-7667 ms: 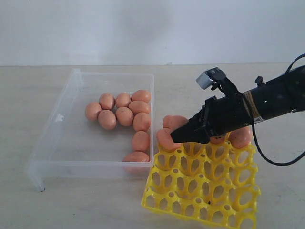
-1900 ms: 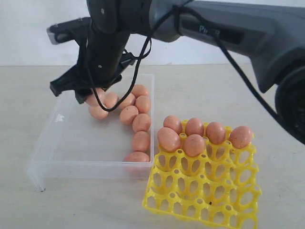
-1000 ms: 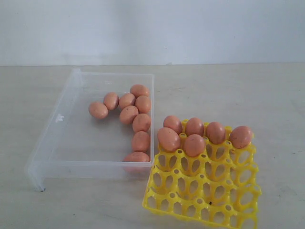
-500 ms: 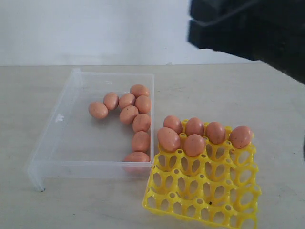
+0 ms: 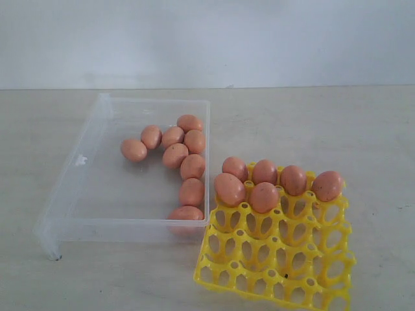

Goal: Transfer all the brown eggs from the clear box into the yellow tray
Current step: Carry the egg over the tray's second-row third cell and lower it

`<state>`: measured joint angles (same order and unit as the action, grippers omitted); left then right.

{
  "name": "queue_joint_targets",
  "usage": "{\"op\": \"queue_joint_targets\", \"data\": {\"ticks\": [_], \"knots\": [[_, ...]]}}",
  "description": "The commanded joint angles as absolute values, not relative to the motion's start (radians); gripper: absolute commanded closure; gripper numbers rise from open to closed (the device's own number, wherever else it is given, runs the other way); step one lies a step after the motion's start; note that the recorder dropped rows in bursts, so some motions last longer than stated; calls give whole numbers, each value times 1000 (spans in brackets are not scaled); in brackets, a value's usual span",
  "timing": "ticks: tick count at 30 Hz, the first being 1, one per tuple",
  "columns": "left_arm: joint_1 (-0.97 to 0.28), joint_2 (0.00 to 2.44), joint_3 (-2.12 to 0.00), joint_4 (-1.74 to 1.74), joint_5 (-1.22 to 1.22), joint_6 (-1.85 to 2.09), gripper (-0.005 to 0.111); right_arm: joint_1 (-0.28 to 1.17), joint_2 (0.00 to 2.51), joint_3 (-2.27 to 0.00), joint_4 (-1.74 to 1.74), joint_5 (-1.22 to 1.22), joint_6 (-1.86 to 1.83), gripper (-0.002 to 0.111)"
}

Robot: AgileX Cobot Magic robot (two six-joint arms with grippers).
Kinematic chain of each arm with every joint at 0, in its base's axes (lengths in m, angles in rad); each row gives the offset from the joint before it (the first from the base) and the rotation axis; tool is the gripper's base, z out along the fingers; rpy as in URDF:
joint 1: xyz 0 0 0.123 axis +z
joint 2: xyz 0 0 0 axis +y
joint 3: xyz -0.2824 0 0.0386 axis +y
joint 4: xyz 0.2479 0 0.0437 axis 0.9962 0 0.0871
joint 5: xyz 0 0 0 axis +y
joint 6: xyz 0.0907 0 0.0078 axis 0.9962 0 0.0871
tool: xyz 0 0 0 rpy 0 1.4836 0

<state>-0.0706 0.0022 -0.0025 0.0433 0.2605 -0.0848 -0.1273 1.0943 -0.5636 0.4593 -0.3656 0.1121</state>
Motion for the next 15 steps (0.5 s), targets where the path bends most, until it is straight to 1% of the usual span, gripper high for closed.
{"op": "queue_joint_targets", "data": {"ticks": [1, 2, 3, 4, 5, 7, 9, 12, 15], "knots": [[-67, 0, 0, 41, 253, -83, 103, -242, 1252, -624, -384, -530, 883, 108], [-67, 0, 0, 41, 253, -83, 103, -288, 1358, -674, -766, -738, 1183, 108], [-67, 0, 0, 41, 253, -83, 103, -312, 1422, -710, -922, -875, 1290, 108], [-67, 0, 0, 41, 253, -83, 103, -340, 1557, -787, -1137, -1145, 1378, 108], [-67, 0, 0, 41, 253, -83, 103, -350, 1656, -852, -1232, -1221, 1396, 108], [-67, 0, 0, 41, 253, -83, 103, -348, 1764, -930, -1370, -1221, 1454, 108], [-67, 0, 0, 41, 253, -83, 103, -348, 1824, -953, -1533, -1221, 1439, 108], [-67, 0, 0, 41, 253, -83, 103, -327, 1860, -953, -1744, -1221, 1258, 108], [-67, 0, 0, 41, 253, -83, 103, -275, 1863, -950, -1744, -1183, 1080, 108]]}}
